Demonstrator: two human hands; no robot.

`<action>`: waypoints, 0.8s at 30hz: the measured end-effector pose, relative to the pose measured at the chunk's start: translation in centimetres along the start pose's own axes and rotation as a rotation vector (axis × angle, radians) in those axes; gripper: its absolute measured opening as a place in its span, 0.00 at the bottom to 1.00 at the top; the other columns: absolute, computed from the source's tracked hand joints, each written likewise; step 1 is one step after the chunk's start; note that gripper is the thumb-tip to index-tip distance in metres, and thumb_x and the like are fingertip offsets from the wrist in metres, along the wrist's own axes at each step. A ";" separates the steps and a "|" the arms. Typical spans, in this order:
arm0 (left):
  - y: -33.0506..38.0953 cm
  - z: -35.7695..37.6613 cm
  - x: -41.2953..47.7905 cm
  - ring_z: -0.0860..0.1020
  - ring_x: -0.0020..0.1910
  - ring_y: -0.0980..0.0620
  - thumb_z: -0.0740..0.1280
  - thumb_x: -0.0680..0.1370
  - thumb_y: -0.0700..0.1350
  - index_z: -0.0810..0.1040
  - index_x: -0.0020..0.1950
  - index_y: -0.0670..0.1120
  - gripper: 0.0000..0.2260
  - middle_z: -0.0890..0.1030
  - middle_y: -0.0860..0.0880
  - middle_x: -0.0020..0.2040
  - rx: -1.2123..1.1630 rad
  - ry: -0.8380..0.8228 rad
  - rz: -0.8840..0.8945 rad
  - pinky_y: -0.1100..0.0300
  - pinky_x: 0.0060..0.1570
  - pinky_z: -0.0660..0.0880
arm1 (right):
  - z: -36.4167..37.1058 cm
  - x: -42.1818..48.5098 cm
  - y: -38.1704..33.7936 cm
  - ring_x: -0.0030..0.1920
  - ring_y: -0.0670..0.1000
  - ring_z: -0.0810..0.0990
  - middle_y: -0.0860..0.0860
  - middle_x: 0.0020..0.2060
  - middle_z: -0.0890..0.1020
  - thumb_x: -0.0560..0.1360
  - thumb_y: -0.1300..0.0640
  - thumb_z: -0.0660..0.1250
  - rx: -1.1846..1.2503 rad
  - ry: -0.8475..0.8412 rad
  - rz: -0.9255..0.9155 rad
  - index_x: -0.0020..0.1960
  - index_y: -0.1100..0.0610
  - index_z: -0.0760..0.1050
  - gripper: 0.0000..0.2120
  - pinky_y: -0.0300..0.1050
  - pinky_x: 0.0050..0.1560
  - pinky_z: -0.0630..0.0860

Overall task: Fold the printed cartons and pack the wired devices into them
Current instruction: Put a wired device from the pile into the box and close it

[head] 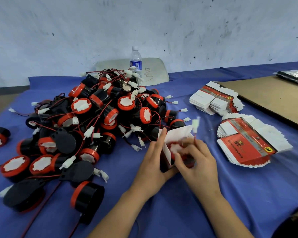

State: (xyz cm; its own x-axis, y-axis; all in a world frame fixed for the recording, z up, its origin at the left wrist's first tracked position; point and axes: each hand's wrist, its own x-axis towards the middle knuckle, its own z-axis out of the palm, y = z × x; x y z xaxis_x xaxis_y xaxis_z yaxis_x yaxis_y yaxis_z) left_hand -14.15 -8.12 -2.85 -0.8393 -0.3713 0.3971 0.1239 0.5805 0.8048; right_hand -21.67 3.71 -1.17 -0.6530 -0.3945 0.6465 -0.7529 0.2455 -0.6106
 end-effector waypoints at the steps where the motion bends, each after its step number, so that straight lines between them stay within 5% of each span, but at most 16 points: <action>1: 0.1 0.0 -0.1 0.61 0.67 0.75 0.75 0.73 0.47 0.43 0.70 0.76 0.46 0.60 0.69 0.68 0.015 0.003 0.002 0.80 0.58 0.61 | 0.1 0.0 0.1 0.54 0.56 0.79 0.50 0.47 0.82 0.68 0.66 0.74 -0.049 -0.023 -0.044 0.39 0.61 0.81 0.03 0.39 0.51 0.73; 5: 0.2 0.0 -0.4 0.66 0.63 0.72 0.72 0.75 0.45 0.44 0.71 0.76 0.44 0.62 0.63 0.69 0.106 -0.004 0.058 0.76 0.57 0.68 | 0.1 0.0 0.1 0.56 0.57 0.78 0.51 0.43 0.84 0.70 0.63 0.68 -0.138 -0.060 -0.088 0.40 0.63 0.83 0.05 0.36 0.57 0.69; 8: 0.6 0.0 -0.4 0.68 0.68 0.61 0.71 0.76 0.42 0.58 0.71 0.71 0.35 0.58 0.57 0.75 0.194 -0.012 0.119 0.61 0.62 0.73 | 0.1 -0.1 -0.1 0.57 0.58 0.77 0.52 0.43 0.84 0.70 0.64 0.67 -0.152 -0.064 -0.092 0.43 0.64 0.83 0.06 0.36 0.59 0.68; 14: 1.1 0.1 -0.4 0.62 0.67 0.73 0.70 0.76 0.37 0.67 0.68 0.65 0.29 0.55 0.55 0.78 0.211 0.020 0.175 0.77 0.62 0.64 | -0.2 0.1 -0.1 0.52 0.54 0.79 0.50 0.50 0.82 0.71 0.69 0.64 -0.081 -0.149 -0.019 0.52 0.60 0.81 0.13 0.34 0.49 0.70; 18: 1.8 0.2 -0.8 0.77 0.62 0.49 0.69 0.78 0.41 0.78 0.62 0.50 0.13 0.53 0.50 0.79 0.354 0.036 0.093 0.53 0.54 0.78 | -0.3 0.0 -0.2 0.50 0.56 0.82 0.51 0.54 0.83 0.71 0.72 0.64 -0.175 -0.116 0.001 0.62 0.56 0.78 0.23 0.48 0.39 0.79; 21: 2.3 0.7 -0.9 0.79 0.54 0.40 0.63 0.81 0.46 0.76 0.65 0.50 0.13 0.49 0.46 0.80 0.478 0.028 0.094 0.48 0.43 0.79 | -0.2 -0.1 -0.5 0.51 0.56 0.82 0.51 0.57 0.82 0.70 0.71 0.64 -0.205 -0.118 0.015 0.67 0.53 0.73 0.28 0.49 0.38 0.77; 24: 1.9 1.0 -0.9 0.67 0.69 0.54 0.58 0.83 0.50 0.65 0.76 0.52 0.21 0.46 0.55 0.78 0.443 -0.011 0.087 0.53 0.63 0.72 | -0.3 0.0 -0.4 0.44 0.48 0.80 0.47 0.55 0.81 0.72 0.68 0.62 -0.143 -0.103 0.048 0.69 0.51 0.70 0.28 0.40 0.37 0.73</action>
State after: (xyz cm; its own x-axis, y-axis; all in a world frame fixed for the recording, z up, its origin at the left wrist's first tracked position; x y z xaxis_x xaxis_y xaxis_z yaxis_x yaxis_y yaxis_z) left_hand -13.70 -5.98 -2.15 -0.8415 -0.3012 0.4484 -0.0423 0.8643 0.5012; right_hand -21.38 3.92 -0.82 -0.6818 -0.4663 0.5636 -0.7301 0.3865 -0.5635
